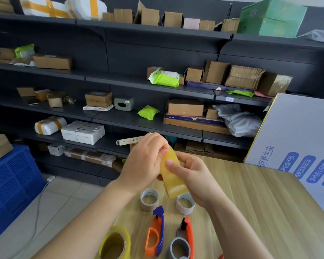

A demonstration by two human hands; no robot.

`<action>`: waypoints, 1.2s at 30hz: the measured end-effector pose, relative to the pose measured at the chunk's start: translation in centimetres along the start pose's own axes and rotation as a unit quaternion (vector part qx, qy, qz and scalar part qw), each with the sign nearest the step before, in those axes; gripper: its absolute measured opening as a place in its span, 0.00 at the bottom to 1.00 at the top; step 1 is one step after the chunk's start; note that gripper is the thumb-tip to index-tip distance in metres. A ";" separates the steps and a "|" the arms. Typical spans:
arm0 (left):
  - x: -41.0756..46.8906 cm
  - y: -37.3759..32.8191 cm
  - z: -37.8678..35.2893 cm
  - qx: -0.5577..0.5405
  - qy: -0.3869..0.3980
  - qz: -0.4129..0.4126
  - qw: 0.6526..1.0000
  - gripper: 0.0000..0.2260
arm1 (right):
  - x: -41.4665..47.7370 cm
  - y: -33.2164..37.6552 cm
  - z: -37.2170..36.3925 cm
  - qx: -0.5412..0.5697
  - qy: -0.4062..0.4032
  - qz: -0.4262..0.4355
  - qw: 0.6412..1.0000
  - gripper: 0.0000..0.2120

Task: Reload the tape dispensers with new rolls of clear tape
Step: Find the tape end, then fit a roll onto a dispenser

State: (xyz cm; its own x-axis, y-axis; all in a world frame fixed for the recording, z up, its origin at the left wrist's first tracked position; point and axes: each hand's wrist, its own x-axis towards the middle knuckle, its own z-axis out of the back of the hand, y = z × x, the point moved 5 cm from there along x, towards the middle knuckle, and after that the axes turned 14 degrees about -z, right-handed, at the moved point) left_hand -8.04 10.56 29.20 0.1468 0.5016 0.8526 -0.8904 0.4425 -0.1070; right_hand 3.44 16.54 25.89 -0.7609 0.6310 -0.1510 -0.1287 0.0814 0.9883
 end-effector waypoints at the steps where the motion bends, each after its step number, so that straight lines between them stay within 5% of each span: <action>1: -0.1 0.0 0.1 0.013 -0.011 0.001 1.000 0.09 | 0.0 -0.1 0.1 0.003 0.003 -0.004 1.000 0.18; 9: -0.7 1.5 0.5 -0.020 -0.048 0.078 0.996 0.08 | 0.4 -1.2 0.5 -0.055 0.014 -0.009 0.998 0.32; 17: -2.1 2.5 0.2 -0.098 -0.052 0.199 0.974 0.09 | 1.3 -1.8 0.5 -0.105 -0.072 -0.042 0.991 0.29; 20: -2.8 2.9 0.2 -0.134 -0.075 0.263 0.953 0.09 | 1.6 -2.2 0.5 -0.207 -0.128 -0.043 0.969 0.26; 23: -2.8 2.9 -0.3 -0.204 -0.039 0.297 0.932 0.07 | 2.2 -3.5 1.1 -0.245 -0.150 -0.064 0.956 0.25; 26: -3.5 3.9 -1.1 -0.320 0.009 0.360 0.876 0.14 | 2.3 -5.4 1.6 -0.208 -0.088 -0.106 0.968 0.33; 30: -5.3 4.3 -2.1 -0.402 0.084 0.411 0.814 0.18 | 1.8 -7.3 1.3 -0.292 -0.034 -0.162 0.942 0.35; 36: -8.3 4.1 -4.0 -0.392 0.125 0.414 0.812 0.18 | 1.5 -10.8 2.3 -0.272 -0.069 -0.178 0.943 0.21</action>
State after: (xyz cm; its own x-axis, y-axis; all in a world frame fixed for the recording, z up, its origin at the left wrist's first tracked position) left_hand -11.22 11.20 19.57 -0.1925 0.9603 0.2018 -0.1937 0.1645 -0.9672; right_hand 5.21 18.39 15.01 -0.5220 0.7364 -0.4305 -0.6961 -0.0761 0.7139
